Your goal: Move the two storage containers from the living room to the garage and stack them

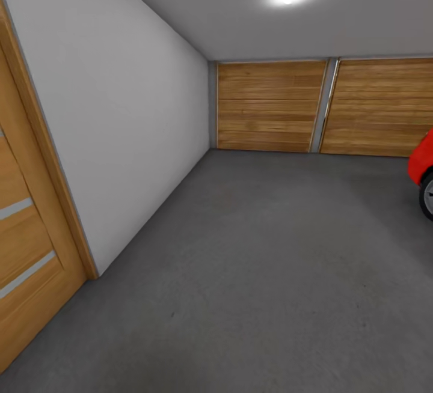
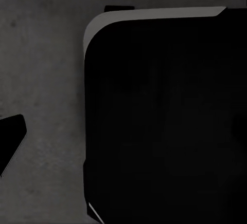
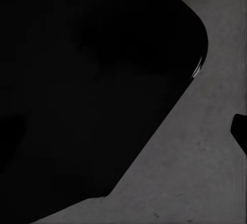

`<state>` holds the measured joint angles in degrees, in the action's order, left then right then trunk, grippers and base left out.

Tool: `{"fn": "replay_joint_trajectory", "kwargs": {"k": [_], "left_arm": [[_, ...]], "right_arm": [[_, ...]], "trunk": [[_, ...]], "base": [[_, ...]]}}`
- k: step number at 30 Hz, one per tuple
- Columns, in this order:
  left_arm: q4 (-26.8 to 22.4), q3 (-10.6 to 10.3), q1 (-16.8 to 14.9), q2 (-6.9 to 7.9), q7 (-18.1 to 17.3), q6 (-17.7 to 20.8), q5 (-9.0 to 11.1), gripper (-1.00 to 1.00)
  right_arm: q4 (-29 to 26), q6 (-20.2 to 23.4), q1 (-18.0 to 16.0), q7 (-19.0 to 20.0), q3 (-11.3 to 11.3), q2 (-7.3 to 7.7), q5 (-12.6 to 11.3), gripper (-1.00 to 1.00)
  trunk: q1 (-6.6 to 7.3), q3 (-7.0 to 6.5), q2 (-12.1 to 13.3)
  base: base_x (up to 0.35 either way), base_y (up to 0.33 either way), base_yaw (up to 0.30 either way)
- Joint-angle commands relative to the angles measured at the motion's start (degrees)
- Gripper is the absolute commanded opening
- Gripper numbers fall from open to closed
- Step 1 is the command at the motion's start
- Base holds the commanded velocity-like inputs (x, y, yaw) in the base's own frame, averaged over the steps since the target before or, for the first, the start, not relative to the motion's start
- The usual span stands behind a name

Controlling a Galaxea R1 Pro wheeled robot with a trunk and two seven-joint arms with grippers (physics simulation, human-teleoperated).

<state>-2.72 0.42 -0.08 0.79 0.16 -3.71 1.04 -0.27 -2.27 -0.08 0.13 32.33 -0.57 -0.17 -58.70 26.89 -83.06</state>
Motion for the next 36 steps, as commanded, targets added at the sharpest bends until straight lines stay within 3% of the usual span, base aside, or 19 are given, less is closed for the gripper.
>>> {"fn": "replay_joint_trajectory", "kwargs": {"k": [1, 19, 36], "left_arm": [[0.0, 0.0, 0.0, 0.00, 0.0, -0.2, 0.1, 1.00], [0.0, 0.0, 0.0, 0.00, 0.0, -0.2, 0.1, 1.00], [0.0, 0.0, 0.0, 0.00, 0.0, -0.2, 0.1, 1.00]], "right_arm": [[0.0, -0.2, 0.0, 0.0, 0.1, -0.01, 0.0, 1.00], [0.0, -0.1, 0.0, 0.0, 0.1, 0.03, 0.1, 1.00], [0.0, -0.2, 0.0, 0.0, 0.3, 0.05, 0.5, 1.00]], "trunk": [[-0.03, 0.04, 0.0], [-0.03, 0.04, 0.0], [-0.03, 0.04, 0.0]], "base": [[0.291, 0.000, 0.000], [0.282, 0.000, 0.009], [0.269, 0.000, 0.267]]}}
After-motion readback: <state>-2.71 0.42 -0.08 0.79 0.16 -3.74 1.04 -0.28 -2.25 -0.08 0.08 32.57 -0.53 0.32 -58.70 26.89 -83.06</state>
